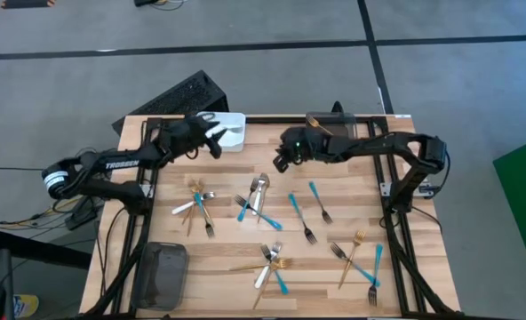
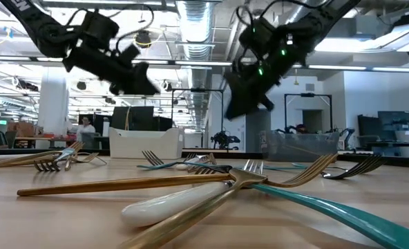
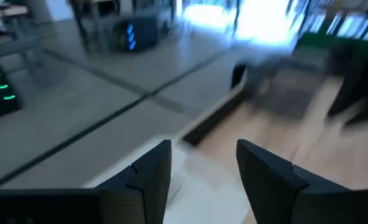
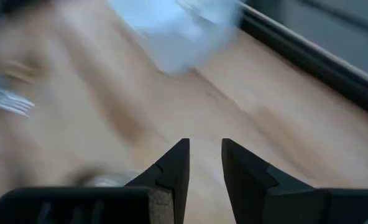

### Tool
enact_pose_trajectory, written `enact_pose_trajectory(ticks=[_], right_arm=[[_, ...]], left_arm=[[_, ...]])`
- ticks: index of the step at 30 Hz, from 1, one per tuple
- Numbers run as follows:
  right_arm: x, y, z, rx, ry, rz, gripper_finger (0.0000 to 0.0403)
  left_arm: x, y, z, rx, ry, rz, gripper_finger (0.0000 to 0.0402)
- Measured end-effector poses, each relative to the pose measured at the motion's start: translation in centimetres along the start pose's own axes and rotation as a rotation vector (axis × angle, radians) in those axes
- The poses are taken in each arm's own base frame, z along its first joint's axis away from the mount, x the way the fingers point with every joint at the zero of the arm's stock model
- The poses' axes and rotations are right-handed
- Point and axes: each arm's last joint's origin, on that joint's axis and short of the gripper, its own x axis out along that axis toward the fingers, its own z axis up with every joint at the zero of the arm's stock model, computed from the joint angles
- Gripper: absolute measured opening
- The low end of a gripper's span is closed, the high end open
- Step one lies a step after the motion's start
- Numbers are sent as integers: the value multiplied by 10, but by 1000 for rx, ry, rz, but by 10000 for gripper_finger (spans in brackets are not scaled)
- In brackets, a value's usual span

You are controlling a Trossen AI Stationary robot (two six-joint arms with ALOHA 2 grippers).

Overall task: Sort silverware by color (type)
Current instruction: Put the gold fork into the top black bin

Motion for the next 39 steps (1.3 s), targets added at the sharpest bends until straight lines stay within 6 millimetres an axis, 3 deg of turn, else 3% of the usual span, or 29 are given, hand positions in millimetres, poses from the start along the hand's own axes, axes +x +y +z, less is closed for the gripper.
enact_pose_trajectory(ticks=[4, 9, 13, 15, 18, 22, 26, 30, 39], right_arm=[[-5, 8, 22, 47, -39, 108, 118], [-7, 16, 23, -33, -47, 117, 118], [5, 24, 3, -111, 5, 107, 118], [11, 29, -11, -54, 81, 77, 118], [5, 41, -28, 1, 220, 51, 118], [-11, 54, -59, -95, 408, -100, 118], [-14, 66, -64, -12, 378, -100, 118], [-17, 73, -68, -40, 387, -78, 118], [-40, 81, -102, -83, 661, -166, 118]], left_arm=[[2, -1, 18, -120, -71, -111, 169], [3, -4, 20, 9, -42, -183, 169], [3, -10, 5, 129, 48, -210, 169], [2, -15, -3, 76, 109, -197, 169], [-1, -24, -12, -31, 197, -203, 169], [-6, -41, -29, 85, 332, -240, 169], [-8, -52, -30, 40, 339, -191, 169], [-11, -65, -30, 53, 325, -223, 169], [-15, -77, -32, 48, 335, -233, 169]])
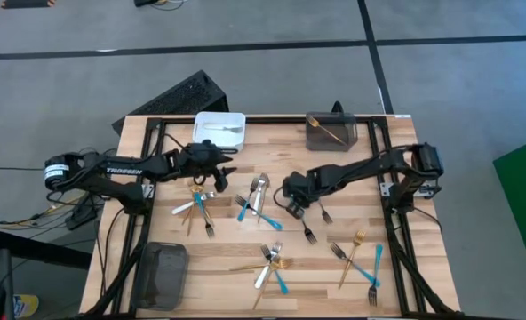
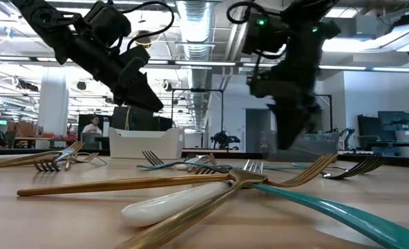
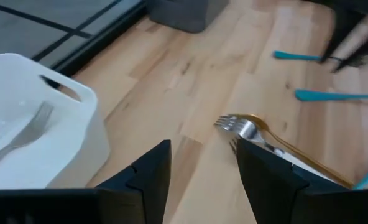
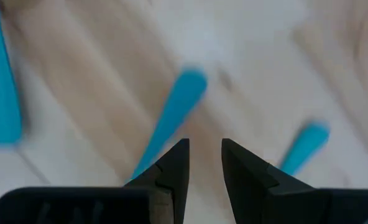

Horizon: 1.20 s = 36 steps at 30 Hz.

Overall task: Sort silverware by color (type)
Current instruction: Put the gold fork into the top black bin

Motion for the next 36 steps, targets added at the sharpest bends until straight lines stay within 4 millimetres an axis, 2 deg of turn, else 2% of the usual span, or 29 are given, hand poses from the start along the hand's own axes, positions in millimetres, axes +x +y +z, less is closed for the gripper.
enact_pose_trajectory(ticks=[6, 9, 11, 15, 18, 22, 26, 29, 32, 36], right_arm=[[-6, 8, -30, -33, 146, -93, 118], [-6, 14, -34, -89, 134, -76, 118], [-4, 21, -24, -138, 38, -10, 118], [-5, 31, 15, -173, -244, 229, 118], [-3, 35, 47, -95, -468, 355, 118], [13, 32, 74, 25, -572, 405, 118], [40, 33, 91, 96, -531, 349, 118], [59, 37, 94, 118, -454, 278, 118], [67, 40, 94, 118, -393, 177, 118], [67, 44, 91, 85, -355, 90, 118]], left_arm=[[-1, -4, -1, -6, -3, 25, 169], [-1, -5, 0, -4, -9, 36, 169], [-1, -6, 0, -3, -18, 40, 169], [-1, -8, 2, -18, -37, 38, 169], [-1, -10, 1, -37, -31, 30, 169], [-2, -15, -1, -34, -13, 16, 169], [-3, -18, -4, -22, 4, 48, 169], [-3, -18, -5, -18, 15, 68, 169], [-3, -17, -7, -17, 35, 77, 169], [-3, -16, -11, -13, 63, 118, 169]])
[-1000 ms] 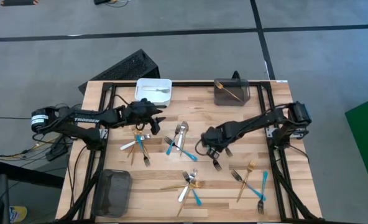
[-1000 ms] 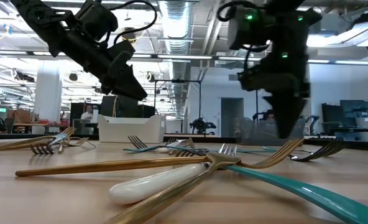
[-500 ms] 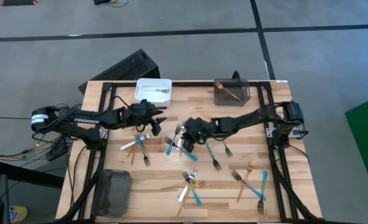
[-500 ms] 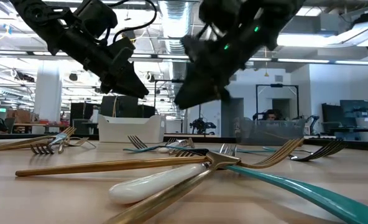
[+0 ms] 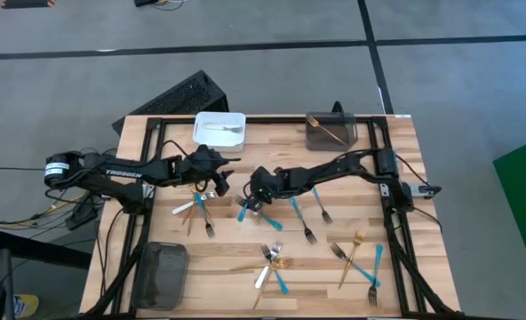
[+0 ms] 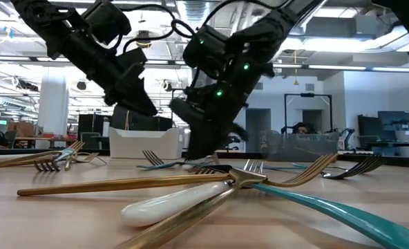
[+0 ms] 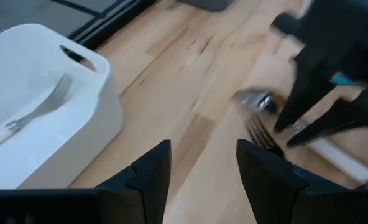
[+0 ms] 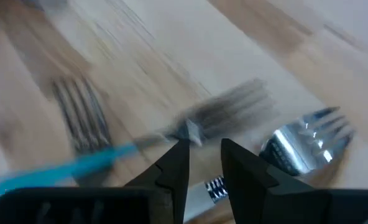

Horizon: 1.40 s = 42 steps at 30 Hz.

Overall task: Sort silverware by color (type)
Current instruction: Put the gold fork into the top black bin

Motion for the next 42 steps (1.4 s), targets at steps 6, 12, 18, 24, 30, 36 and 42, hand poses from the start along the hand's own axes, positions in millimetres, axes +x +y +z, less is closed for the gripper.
enact_pose_trajectory(ticks=[6, 12, 18, 24, 30, 36, 42], right_arm=[[-14, 1, 2, -53, 6, -4, 118], [-39, -9, 5, -112, 28, -123, 118], [-72, -25, -5, -170, 121, -274, 118], [-97, -45, -37, -112, 187, -350, 118], [-120, -57, -77, 24, 314, -281, 118], [-150, -58, -122, 157, 540, -349, 118], [-175, -46, -156, 253, 649, -446, 118]], left_arm=[[0, 2, -3, 6, 20, 54, 169], [0, 2, -5, -7, 47, 55, 169], [-1, 3, -8, -8, 77, 63, 169], [-1, 3, -8, -10, 76, 63, 169], [0, 3, -7, -9, 65, 70, 169], [0, 3, -7, 11, 58, 86, 169], [0, 4, -5, 28, 32, 107, 169]])
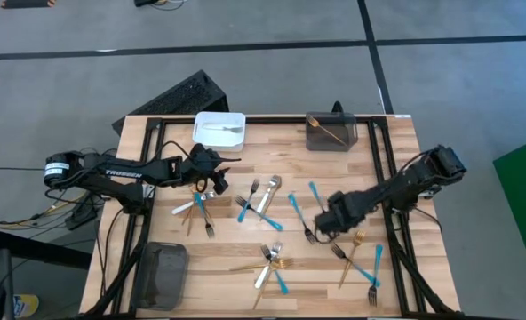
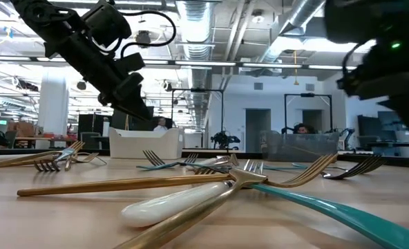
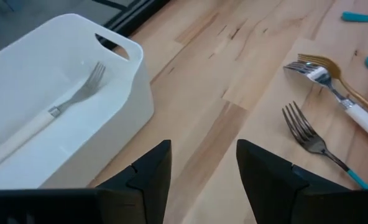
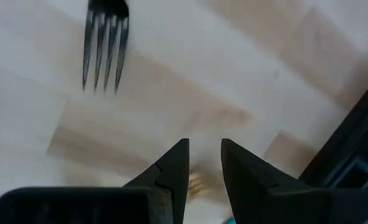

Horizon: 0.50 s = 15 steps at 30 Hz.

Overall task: Sort silverware by color (type)
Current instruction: Put the gold fork into the top black bin

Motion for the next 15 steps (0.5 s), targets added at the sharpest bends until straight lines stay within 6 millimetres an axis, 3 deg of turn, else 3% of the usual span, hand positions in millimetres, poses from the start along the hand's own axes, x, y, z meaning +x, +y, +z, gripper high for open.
enact_pose_trajectory(ticks=[9, 15], right_arm=[[10, 14, -48, 55, 114, 13, 118], [10, 20, -66, 139, 88, 91, 118]], left_arm=[[0, 0, 0, -4, 0, -9, 169], [0, 0, 0, -3, 3, -9, 169]])
